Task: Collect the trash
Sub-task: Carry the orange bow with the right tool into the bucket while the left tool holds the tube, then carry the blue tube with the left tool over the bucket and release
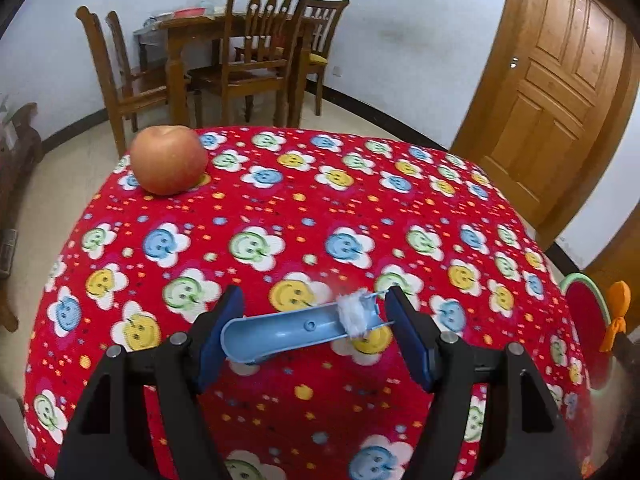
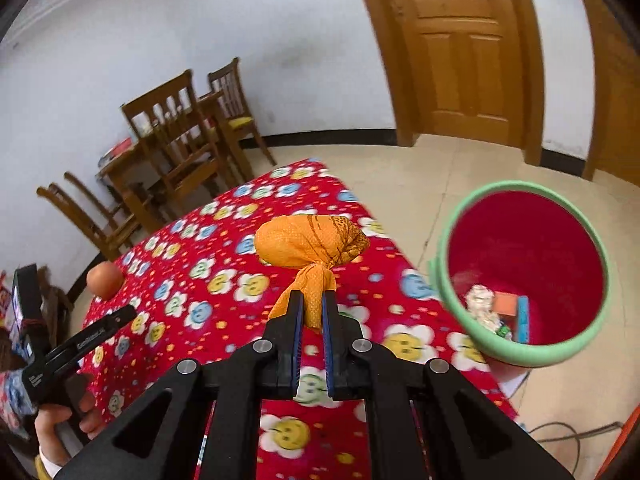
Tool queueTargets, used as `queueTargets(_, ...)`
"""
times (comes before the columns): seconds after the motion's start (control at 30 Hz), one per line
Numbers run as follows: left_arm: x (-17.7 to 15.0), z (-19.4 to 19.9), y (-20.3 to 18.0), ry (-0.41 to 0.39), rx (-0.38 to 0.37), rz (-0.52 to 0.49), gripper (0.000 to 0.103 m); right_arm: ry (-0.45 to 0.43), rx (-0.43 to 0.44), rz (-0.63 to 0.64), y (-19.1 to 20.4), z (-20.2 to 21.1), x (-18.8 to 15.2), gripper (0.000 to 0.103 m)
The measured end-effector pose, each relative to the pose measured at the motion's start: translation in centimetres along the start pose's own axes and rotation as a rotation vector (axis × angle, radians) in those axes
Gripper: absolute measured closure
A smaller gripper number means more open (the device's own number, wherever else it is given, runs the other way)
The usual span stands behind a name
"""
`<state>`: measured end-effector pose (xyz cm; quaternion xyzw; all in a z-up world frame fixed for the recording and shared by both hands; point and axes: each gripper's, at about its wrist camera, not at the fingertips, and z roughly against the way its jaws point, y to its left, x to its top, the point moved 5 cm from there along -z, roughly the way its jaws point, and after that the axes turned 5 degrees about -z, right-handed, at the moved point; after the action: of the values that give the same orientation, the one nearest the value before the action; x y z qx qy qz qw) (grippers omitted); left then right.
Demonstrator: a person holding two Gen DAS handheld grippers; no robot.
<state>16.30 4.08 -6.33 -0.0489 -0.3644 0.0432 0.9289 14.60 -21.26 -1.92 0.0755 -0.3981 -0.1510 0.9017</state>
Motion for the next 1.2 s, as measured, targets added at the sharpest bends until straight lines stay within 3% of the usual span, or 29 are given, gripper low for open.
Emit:
queueTargets(0.57,-0.2,1.9,-6.3,-0.015,-0.049,-0.138,0.031,-0.033,-0.109,-0.168,-9.5,2.7,1.0,0.094)
queueTargets(0.97,-0.2,4.0,-14.4,-0.008,-0.168,-0.238,0.031,-0.003,-0.116,-0.262,-14.9,2.9,0.8,0.091)
queueTargets(1.2,-0.8,4.4,-19.2,-0.006,-0.218,-0.322,0.031,-0.001,-0.109,-0.319,-17.2,2.7,1.0,0.075)
